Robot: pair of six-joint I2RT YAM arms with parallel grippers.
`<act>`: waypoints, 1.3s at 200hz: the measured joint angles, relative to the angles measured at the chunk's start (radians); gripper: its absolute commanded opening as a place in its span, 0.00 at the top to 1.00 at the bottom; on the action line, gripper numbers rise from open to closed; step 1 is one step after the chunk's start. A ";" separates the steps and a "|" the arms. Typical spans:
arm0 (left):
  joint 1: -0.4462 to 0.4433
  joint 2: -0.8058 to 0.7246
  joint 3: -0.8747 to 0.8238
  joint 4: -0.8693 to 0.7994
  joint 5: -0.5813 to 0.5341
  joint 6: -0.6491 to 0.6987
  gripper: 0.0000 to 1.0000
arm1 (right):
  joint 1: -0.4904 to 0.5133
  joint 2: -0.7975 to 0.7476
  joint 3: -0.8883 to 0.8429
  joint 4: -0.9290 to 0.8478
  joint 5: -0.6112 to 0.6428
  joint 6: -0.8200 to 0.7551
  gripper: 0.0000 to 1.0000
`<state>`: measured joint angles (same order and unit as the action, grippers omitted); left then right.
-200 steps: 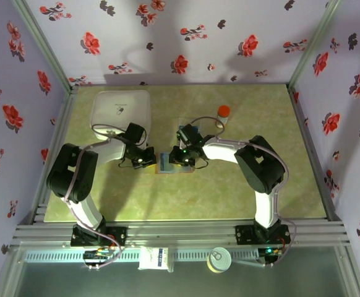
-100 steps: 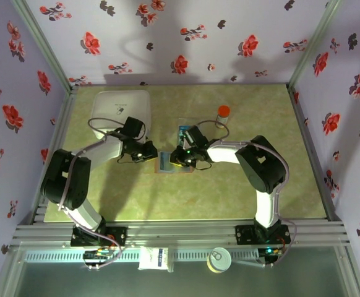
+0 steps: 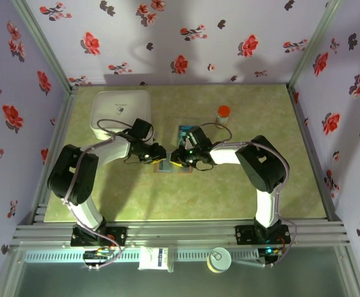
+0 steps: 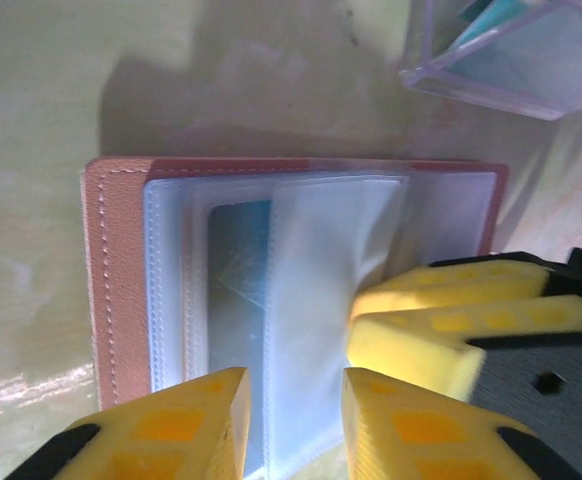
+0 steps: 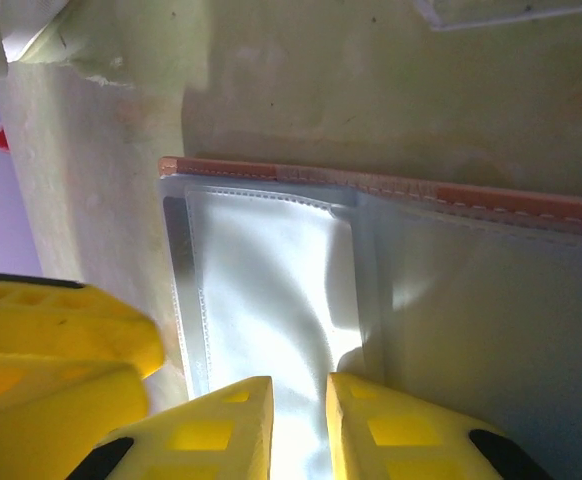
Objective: Take the credit cards out of the card holder
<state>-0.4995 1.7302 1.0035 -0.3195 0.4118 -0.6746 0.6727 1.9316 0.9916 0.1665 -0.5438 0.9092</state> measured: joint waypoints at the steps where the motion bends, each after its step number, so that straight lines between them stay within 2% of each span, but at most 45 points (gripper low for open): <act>1: 0.000 0.001 0.000 0.000 0.000 0.000 0.68 | -0.001 0.000 -0.001 0.002 -0.001 0.001 0.78; 54: -0.001 0.038 0.002 0.023 0.008 -0.008 0.72 | -0.006 0.000 -0.012 0.028 -0.013 0.018 0.78; 120: -0.006 0.055 0.006 0.060 0.042 -0.034 0.86 | -0.006 -0.002 -0.016 0.032 -0.014 0.019 0.78; 157: -0.006 0.055 0.018 0.062 0.053 -0.034 0.84 | -0.005 -0.054 -0.026 0.004 -0.013 0.019 0.74; 206: -0.018 0.052 0.046 0.054 0.066 -0.034 0.78 | -0.007 -0.249 -0.019 -0.150 0.056 -0.020 0.71; 260: -0.083 0.065 0.141 0.050 0.087 -0.034 0.63 | -0.045 -0.412 -0.003 -0.341 0.174 -0.091 0.69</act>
<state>-0.5823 1.7954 1.1446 -0.2695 0.4988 -0.7090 0.6273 1.5192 0.9882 -0.1745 -0.3702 0.8181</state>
